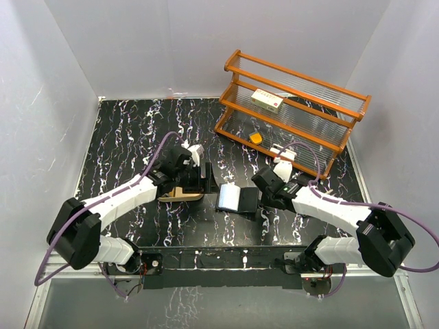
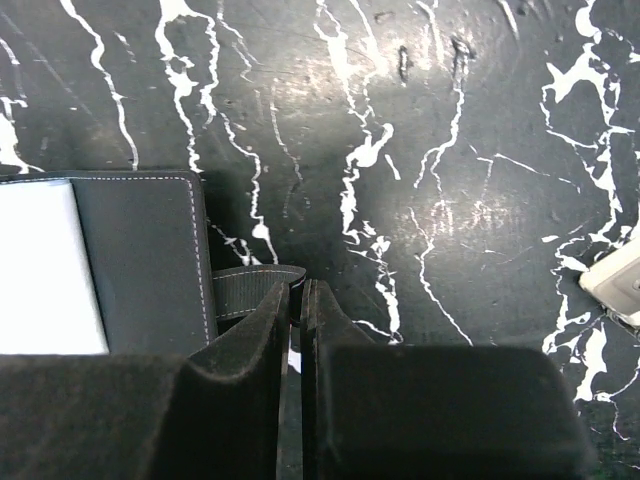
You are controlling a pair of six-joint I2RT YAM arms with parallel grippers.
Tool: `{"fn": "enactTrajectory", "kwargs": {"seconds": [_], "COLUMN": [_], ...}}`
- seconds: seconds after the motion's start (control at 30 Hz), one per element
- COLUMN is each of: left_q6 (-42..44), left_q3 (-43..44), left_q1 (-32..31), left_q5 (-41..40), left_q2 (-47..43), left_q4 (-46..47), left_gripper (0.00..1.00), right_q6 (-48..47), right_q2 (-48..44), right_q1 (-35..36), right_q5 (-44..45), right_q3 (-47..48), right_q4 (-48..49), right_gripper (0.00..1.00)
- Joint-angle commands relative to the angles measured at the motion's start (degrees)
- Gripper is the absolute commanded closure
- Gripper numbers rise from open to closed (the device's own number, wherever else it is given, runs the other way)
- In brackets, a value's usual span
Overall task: Put the credit cards into the card holder
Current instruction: Open the card holder at the center of the board.
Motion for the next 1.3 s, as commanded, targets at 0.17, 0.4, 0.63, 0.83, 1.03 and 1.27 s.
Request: {"fn": "enactTrajectory", "kwargs": {"seconds": [0.17,0.4,0.63,0.83,1.03,1.27], "left_q6": [-2.0,-2.4,-3.9,-5.4,-11.0,-15.1], "left_q3": [2.8,4.4,4.3,3.7,1.4,0.8], "left_q1": [-3.4,-4.3,-4.4,-4.7,-5.3,-6.6], "left_q5": [-1.0,-0.4,1.4,2.2,6.5,9.3], "left_q2": [6.7,12.0,15.3,17.1,18.5,17.8], "left_q4": [6.4,9.0,12.0,13.5,20.0,24.9], "left_gripper": [0.23,0.24,0.25,0.24,0.24,0.26], "right_q6": [1.8,1.7,1.2,1.0,0.6,0.3], "right_q2": [-1.8,-1.8,-2.0,-2.1,-2.2,-2.5], "right_q1": [-2.1,-3.2,-3.9,-4.1,-4.2,-4.2], "right_q5": [-0.6,-1.1,-1.3,-1.8,-2.2,-2.8], "right_q3": [-2.8,-4.3,-5.0,-5.5,-5.6,-5.7], "right_q4": [2.3,3.0,3.5,4.2,4.6,4.9], "right_gripper": [1.00,1.00,1.00,1.00,1.00,1.00]}}
